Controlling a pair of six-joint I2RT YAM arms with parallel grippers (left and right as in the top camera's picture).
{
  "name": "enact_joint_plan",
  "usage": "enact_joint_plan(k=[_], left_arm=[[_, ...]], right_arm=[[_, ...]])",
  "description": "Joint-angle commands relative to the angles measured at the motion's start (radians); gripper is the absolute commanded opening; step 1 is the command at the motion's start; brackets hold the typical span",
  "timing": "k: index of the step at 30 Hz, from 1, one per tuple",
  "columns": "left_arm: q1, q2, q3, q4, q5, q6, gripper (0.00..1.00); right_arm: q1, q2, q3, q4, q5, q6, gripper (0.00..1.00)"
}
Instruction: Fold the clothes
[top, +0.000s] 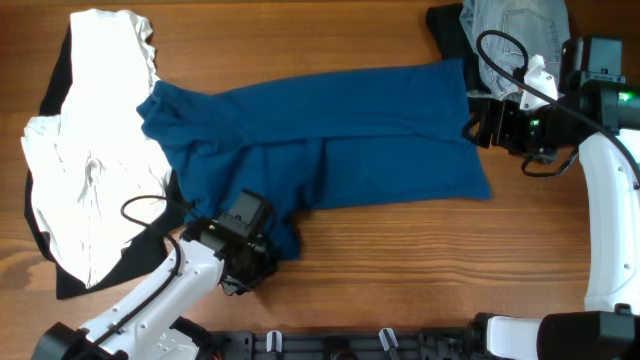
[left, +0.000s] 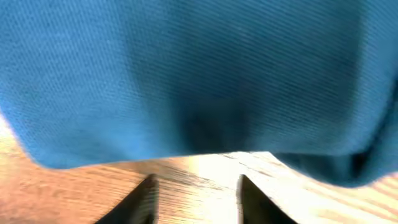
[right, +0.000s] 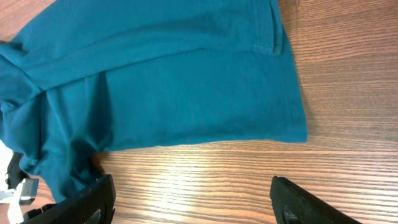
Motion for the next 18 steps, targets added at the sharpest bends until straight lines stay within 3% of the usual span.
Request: enact_joint_plan(k=[1, 5, 11, 14, 18], left_arm=[[-0.042, 0.004, -0.006, 0.001, 0.053, -0.014, 0.32], [-0.073, 0.010, -0.006, -0.016, 0.006, -0.062, 0.33], [-0.052, 0.083, -0.006, -0.042, -0.083, -0.091, 0.52], [0.038, 0.088, -0.005, -0.041, -0.123, -0.090, 0.60], [0.190, 0.088, 0.012, -0.040, -0.108, -0.079, 0.60]], right_arm=[[0.003, -0.009, -0.002, 0.005, -0.023, -0.013, 0.80], [0.003, -0.009, -0.002, 0.005, -0.023, -0.013, 0.80], [0.003, -0.009, -0.002, -0.003, -0.023, -0.014, 0.80], [0.003, -0.009, -0.002, -0.003, -0.023, -0.013, 0.80], [0.003, -0.009, -0.002, -0.003, -0.023, -0.014, 0.80]])
